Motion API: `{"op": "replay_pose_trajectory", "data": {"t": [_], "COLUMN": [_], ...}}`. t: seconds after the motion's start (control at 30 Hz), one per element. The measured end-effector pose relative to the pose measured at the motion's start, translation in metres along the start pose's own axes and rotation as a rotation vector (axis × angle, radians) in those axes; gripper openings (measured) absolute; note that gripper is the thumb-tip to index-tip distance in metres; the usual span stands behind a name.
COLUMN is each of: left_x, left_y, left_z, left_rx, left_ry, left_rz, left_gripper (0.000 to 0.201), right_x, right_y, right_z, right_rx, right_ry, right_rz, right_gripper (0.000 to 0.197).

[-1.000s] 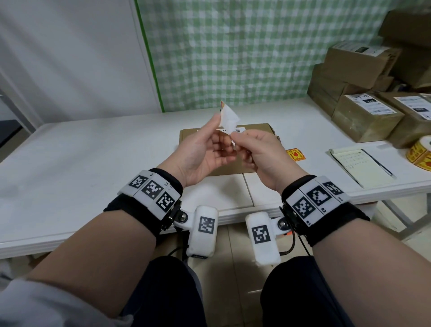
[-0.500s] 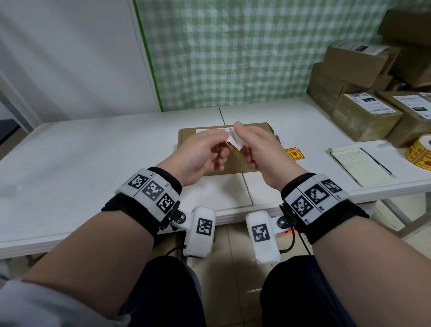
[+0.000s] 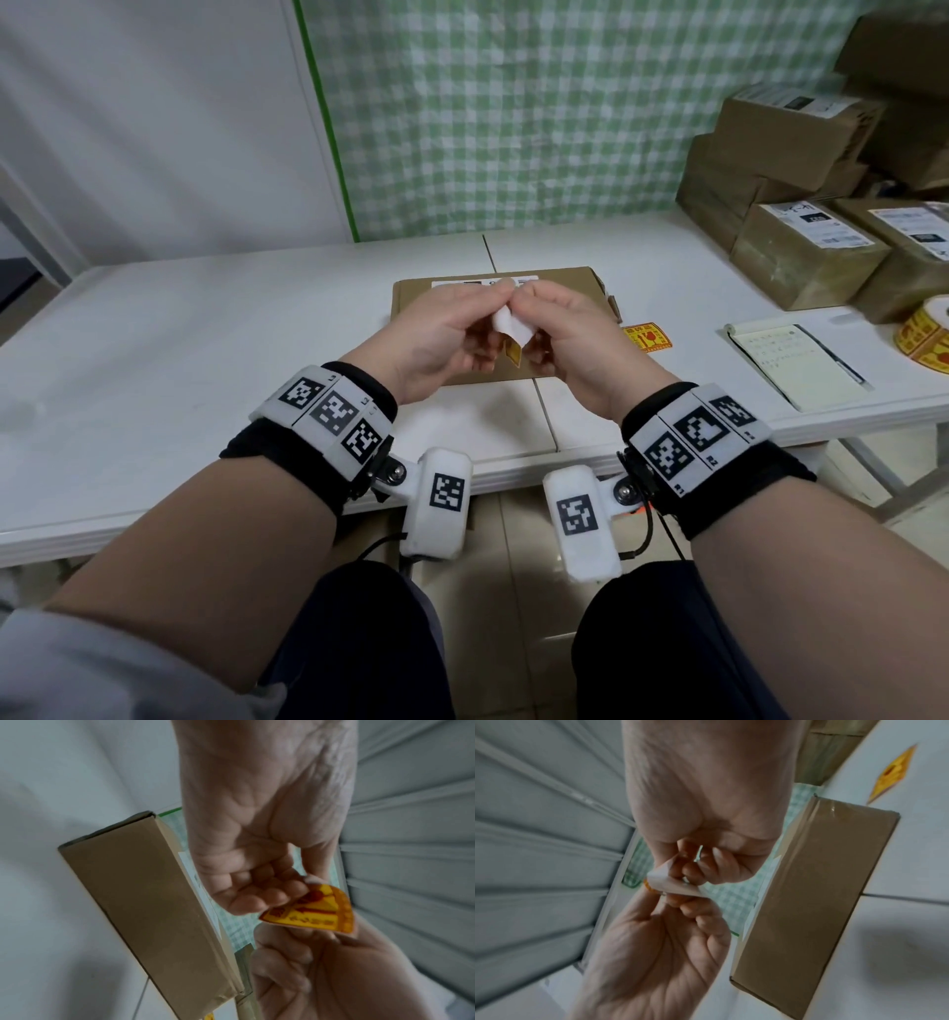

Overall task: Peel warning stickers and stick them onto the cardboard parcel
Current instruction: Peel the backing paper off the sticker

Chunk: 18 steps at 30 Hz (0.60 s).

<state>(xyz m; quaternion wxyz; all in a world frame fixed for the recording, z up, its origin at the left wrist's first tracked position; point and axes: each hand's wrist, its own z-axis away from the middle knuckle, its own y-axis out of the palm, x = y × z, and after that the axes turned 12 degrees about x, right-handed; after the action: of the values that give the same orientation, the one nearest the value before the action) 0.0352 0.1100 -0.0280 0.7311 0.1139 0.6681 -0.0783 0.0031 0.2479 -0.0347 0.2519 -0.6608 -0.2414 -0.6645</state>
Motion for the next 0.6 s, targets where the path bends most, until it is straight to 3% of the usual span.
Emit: {"op": "replay_pose_trajectory", "data": {"t": [0.17,0.37,0.6], "left_x": [0.0007,0.0028,0.0008], "left_y": [-0.0009,-0.0015,0.0034], "left_z": [0.0021,0.003,0.0044], "left_rx": [0.072,0.13,0.081], "left_ry": [0.013,0.095,0.182], "left_rz": [0.138,0.422,0.533], "left_gripper": [0.016,0.018,0.023], "right_x": [0.0013,-0.0028,-0.0061], "right_y": [-0.0017,0.0004,-0.0031], "right_z": [0.0001,-0.0042,-0.0034], "right_rx": [0.033,-0.027,-0.068], "right_ry": [-0.02,-0.075,-0.13], "right_rz": [-0.134,-0.32,-0.507], "right_gripper": [0.021,0.027,0.022]}}
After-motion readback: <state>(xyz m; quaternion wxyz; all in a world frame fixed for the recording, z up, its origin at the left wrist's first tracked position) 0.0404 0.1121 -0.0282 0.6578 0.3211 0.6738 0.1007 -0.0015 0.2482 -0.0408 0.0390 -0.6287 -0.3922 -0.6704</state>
